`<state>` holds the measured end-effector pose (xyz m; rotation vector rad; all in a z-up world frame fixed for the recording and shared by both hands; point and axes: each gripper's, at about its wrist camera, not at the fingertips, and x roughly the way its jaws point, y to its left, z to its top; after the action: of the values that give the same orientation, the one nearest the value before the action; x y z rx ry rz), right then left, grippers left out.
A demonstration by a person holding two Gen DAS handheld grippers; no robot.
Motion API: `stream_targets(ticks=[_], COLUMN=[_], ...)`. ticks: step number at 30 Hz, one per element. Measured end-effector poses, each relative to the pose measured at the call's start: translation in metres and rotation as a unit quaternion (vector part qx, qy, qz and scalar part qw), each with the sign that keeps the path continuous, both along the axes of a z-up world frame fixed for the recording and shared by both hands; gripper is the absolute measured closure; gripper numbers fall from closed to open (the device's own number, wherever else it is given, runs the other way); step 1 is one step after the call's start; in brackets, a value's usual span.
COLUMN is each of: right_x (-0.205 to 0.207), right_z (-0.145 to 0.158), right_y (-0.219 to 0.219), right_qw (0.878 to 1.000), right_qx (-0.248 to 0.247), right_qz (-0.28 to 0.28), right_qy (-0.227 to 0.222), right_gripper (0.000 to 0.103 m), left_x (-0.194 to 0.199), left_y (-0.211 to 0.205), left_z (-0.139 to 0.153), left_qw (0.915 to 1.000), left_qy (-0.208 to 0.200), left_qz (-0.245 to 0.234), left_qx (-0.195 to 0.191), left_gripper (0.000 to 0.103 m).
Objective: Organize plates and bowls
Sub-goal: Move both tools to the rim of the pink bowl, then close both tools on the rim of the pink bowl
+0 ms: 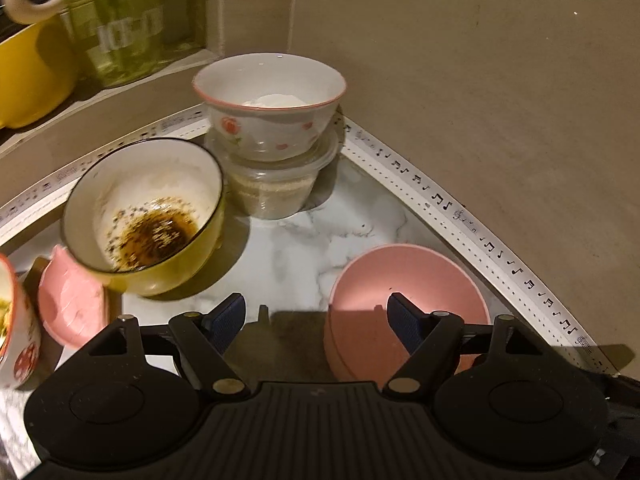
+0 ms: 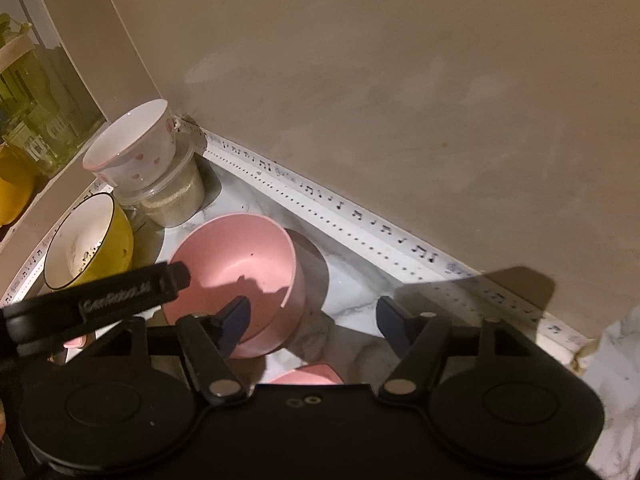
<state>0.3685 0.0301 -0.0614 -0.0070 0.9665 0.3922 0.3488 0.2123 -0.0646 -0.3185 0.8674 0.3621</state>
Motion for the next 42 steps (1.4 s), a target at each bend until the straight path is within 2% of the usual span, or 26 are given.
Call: stream_targets(ticks=[3, 5, 7, 9, 11, 15, 18, 19, 23, 32, 42], right_x=[0.002, 0.004, 0.007, 0.009, 0.011, 0.013, 0.014, 0.014, 0.013, 0.012, -0.01], right_z=[-0.004, -0.004, -0.006, -0.007, -0.009, -0.012, -0.014, -0.015, -0.014, -0.009, 0.022], right_y=[0.006, 0.009, 0.011, 0.012, 0.014, 0.018, 0.021, 0.022, 0.023, 0.02, 0.003], right_qw=[1.0, 1.0, 1.0, 1.0, 1.0, 1.0, 1.0, 1.0, 1.0, 0.999, 0.998], right_qx=[0.002, 0.004, 0.006, 0.009, 0.01, 0.01, 0.006, 0.005, 0.006, 0.0, -0.011], right_qz=[-0.001, 0.0, -0.001, -0.001, -0.001, 0.002, 0.011, 0.012, 0.015, 0.025, 0.063], right_qy=[0.004, 0.004, 0.008, 0.012, 0.016, 0.022, 0.023, 0.022, 0.019, 0.02, 0.01], right_gripper=[0.05, 0.054, 0.057, 0.065, 0.068, 0.08, 0.088, 0.088, 0.09, 0.092, 0.092], left_x=[0.006, 0.012, 0.017, 0.018, 0.02, 0.021, 0.021, 0.021, 0.02, 0.009, -0.025], left_y=[0.0, 0.0, 0.002, 0.002, 0.002, 0.001, 0.001, 0.001, -0.001, -0.009, -0.023], left_z=[-0.002, -0.004, -0.008, -0.011, -0.014, -0.018, -0.022, -0.022, -0.022, -0.011, 0.018], left_qw=[1.0, 0.9998, 0.9997, 0.9997, 0.9996, 0.9996, 0.9996, 0.9995, 0.9996, 0.9997, 0.9995], left_qy=[0.001, 0.005, 0.009, 0.009, 0.011, 0.014, 0.019, 0.02, 0.019, 0.019, 0.011], left_qz=[-0.005, -0.015, -0.018, -0.023, -0.026, -0.024, -0.016, -0.016, -0.016, -0.017, -0.028], left_qx=[0.008, 0.012, 0.012, 0.008, 0.007, -0.006, -0.016, -0.017, -0.014, -0.003, -0.006], left_gripper=[0.026, 0.038, 0.039, 0.047, 0.057, 0.066, 0.078, 0.083, 0.092, 0.094, 0.094])
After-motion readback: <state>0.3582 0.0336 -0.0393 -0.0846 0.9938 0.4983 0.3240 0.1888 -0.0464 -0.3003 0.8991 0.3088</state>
